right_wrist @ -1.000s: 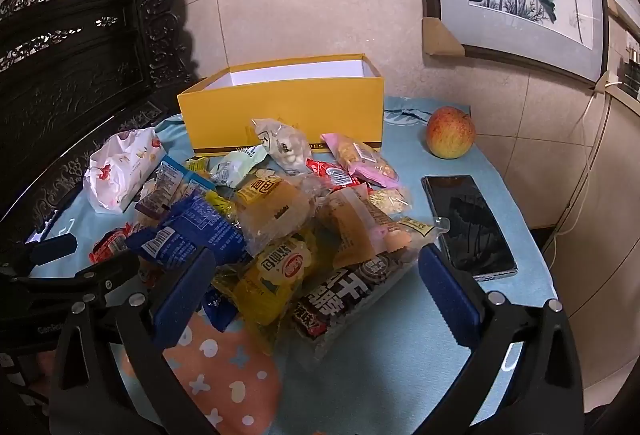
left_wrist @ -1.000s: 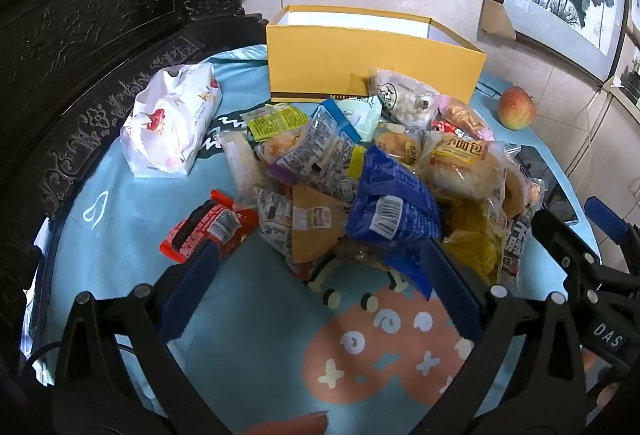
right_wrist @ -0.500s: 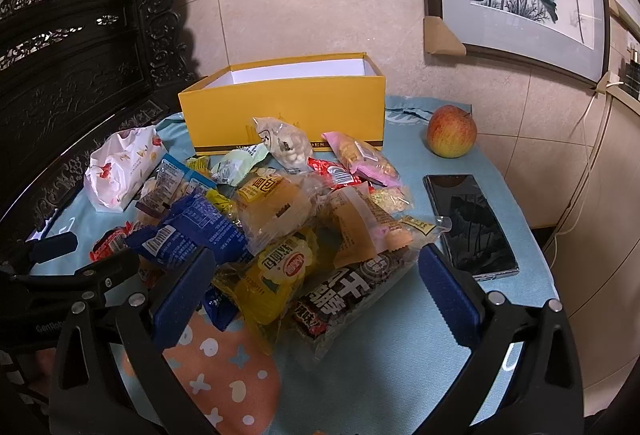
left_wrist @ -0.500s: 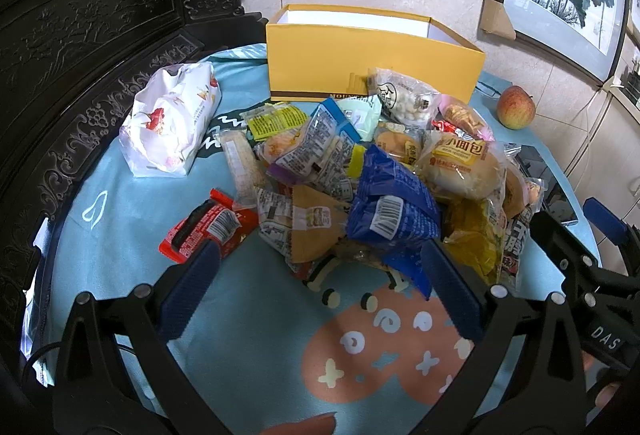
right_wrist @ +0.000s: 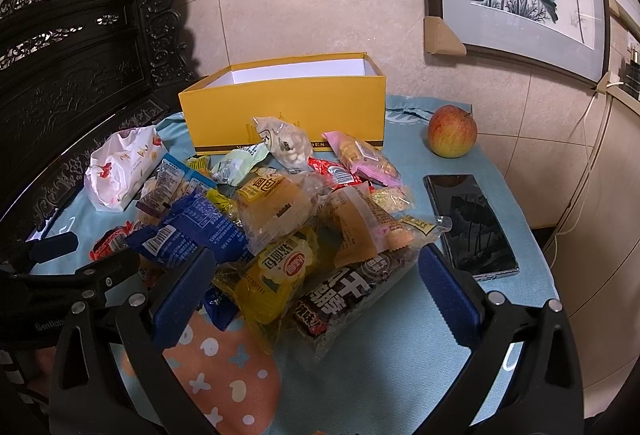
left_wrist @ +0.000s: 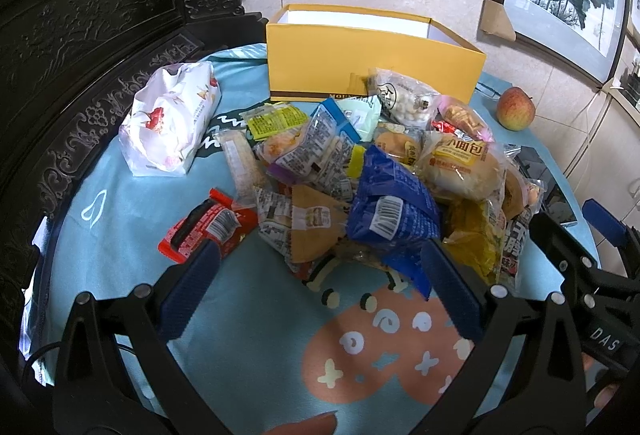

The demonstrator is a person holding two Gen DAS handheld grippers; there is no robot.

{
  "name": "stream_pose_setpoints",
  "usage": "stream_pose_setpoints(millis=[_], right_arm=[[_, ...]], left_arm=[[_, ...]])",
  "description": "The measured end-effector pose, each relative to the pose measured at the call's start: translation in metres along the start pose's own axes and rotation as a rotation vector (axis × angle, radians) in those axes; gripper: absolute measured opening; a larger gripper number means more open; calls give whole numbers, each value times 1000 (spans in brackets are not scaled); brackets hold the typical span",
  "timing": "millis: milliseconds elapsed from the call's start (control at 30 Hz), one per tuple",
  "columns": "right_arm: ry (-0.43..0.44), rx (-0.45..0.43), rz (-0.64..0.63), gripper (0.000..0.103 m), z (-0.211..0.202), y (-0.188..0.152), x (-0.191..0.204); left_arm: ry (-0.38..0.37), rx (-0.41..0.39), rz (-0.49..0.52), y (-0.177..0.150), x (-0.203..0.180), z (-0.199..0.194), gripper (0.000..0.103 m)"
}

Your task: Organize snacks

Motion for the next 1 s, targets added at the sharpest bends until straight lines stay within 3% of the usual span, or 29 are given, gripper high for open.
stream_pose_setpoints(millis=[1000], right_arm=[[0,0,-2,102,0,-1,1]], left_arm=[[-2,6,-1,-1,-2,2,101]])
Point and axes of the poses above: each gripper's, at about its wrist camera, not at the fingertips, and z roughly the way its jaws point, x to its left, y to its top, the point moved 4 cm from there along z, roughly the way its jaws point, and after that the axes turned 1 degree about -x, right-handed, at the moved point
